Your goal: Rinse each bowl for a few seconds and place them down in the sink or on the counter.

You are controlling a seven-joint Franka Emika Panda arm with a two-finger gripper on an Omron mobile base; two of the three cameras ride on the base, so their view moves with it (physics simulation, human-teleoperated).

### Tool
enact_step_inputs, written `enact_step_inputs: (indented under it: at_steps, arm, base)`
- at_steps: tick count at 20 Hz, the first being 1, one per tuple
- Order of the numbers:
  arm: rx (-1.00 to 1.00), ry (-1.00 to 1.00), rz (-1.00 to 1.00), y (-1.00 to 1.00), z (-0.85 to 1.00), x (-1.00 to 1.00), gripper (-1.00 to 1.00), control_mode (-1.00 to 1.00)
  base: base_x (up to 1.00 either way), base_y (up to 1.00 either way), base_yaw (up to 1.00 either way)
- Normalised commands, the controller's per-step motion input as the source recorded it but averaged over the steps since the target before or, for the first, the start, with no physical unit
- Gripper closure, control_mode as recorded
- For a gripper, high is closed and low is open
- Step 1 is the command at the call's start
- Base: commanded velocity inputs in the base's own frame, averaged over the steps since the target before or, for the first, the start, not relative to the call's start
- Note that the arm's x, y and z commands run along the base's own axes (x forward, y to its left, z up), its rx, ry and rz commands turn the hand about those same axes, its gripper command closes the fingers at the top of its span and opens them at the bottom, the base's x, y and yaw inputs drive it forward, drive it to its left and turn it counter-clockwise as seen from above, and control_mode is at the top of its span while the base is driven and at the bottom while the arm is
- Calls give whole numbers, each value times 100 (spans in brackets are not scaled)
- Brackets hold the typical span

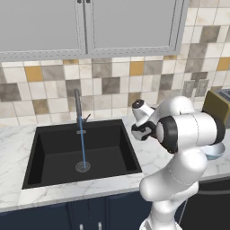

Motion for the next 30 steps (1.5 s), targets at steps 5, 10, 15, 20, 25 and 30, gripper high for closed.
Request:
enact_step_inputs:
  at_steps: [5,10,15,20,25,30]
  arm:
    - [-3,2,16,23,32,-6,100,-100]
    - [0,4,13,16,32,-6,100,-100]
    - [1,8,15,17,23,-2,100,-100]
    - [1,9,18,17,15,-6,100,-100]
    - [0,4,20,18,7,-4,100,-100]
    - [0,0,20,20,0,0,100,-100]
  base:
    - [0,0,0]
    - [0,0,0]
    - [0,0,0]
    - [0,0,0]
    - [0,0,0]
    - [0,0,0]
